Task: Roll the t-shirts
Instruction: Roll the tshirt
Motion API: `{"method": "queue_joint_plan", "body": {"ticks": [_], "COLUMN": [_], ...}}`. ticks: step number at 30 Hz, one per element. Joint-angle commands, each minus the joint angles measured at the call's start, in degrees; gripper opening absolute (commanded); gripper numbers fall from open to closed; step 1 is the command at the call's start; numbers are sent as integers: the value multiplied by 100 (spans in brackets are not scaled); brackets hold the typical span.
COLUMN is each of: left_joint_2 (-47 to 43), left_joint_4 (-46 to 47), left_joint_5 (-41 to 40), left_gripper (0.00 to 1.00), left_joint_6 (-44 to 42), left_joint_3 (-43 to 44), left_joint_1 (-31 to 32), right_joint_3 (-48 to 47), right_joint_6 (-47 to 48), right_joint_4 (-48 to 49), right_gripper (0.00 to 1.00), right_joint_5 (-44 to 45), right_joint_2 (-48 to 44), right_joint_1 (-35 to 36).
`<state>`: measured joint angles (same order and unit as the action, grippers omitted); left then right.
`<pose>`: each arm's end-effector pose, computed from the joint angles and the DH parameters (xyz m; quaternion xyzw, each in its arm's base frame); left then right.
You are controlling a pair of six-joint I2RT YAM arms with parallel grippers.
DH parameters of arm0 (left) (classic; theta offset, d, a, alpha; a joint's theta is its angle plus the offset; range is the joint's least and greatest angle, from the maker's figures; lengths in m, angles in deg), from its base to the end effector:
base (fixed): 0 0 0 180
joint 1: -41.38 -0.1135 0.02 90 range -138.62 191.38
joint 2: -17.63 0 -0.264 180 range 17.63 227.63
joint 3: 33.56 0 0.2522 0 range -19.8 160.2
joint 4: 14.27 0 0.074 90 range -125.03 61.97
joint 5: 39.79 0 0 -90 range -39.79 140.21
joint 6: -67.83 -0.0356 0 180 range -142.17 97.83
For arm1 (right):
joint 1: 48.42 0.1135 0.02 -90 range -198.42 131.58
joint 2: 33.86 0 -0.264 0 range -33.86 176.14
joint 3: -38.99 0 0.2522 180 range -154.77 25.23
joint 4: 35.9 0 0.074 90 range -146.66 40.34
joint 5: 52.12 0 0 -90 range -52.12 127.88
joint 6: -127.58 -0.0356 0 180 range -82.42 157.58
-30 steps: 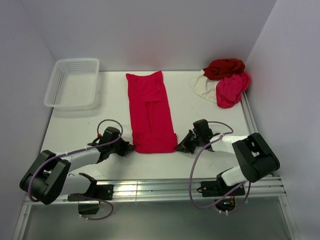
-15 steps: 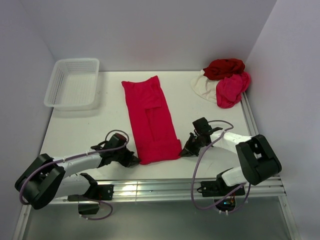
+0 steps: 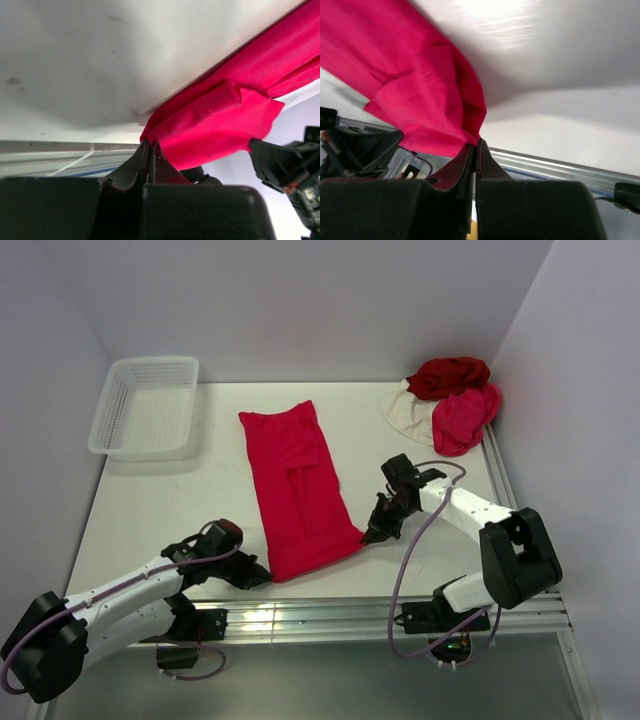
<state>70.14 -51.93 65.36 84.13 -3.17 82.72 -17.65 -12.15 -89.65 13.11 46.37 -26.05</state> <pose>0.1046 -0.1044 0.1344 0.4849 -0.8258 0.2836 0.0502 0.2067 0.1012 0.1690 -0.2066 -0.9488 -0.2357 0.0384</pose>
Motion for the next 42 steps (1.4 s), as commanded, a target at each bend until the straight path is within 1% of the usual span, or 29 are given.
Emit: {"method": "queue_joint_plan", "body": {"ticks": [1, 5, 10, 16, 18, 22, 26, 33, 37, 42], "left_joint_2": [-127, -189, -101, 592, 760, 1041, 1147, 1796, 2122, 2456], "left_joint_4": [-678, -598, -721, -923, -1011, -1108, -1012, -836, -783, -932], "left_joint_5": [-31, 66, 145, 426, 532, 655, 778, 919, 928, 840], "left_gripper": [0, 0, 0, 0, 0, 0, 0, 0, 0, 1], "left_joint_6": [329, 479, 172, -513, -758, -997, -1120, -1471, -1761, -2052], "left_joint_3": [174, 183, 385, 860, 1044, 1264, 1344, 1545, 1809, 2257], "left_joint_1": [23, -99, -460, -1153, -1286, -1637, -1858, -2209, -2402, -2631], "right_joint_3": [-616, -1056, -1399, -1487, -1574, -1812, -2259, -2744, -2998, -3209], "right_joint_6": [245, 280, 324, 219, 192, 140, 140, 157, 166, 201], "right_joint_4": [-633, -782, -923, -976, -993, -1037, -1178, -1178, -1178, -1152], "right_gripper": [0, 0, 0, 0, 0, 0, 0, 0, 0, 0], "right_joint_5": [438, 421, 447, 412, 386, 315, 333, 280, 333, 298], "right_joint_2": [89, 344, 582, 608, 643, 863, 1188, 1811, 2067, 2357], "right_joint_1": [-13, -22, -31, -66, -101, -145, -180, -198, -215, -268]}}
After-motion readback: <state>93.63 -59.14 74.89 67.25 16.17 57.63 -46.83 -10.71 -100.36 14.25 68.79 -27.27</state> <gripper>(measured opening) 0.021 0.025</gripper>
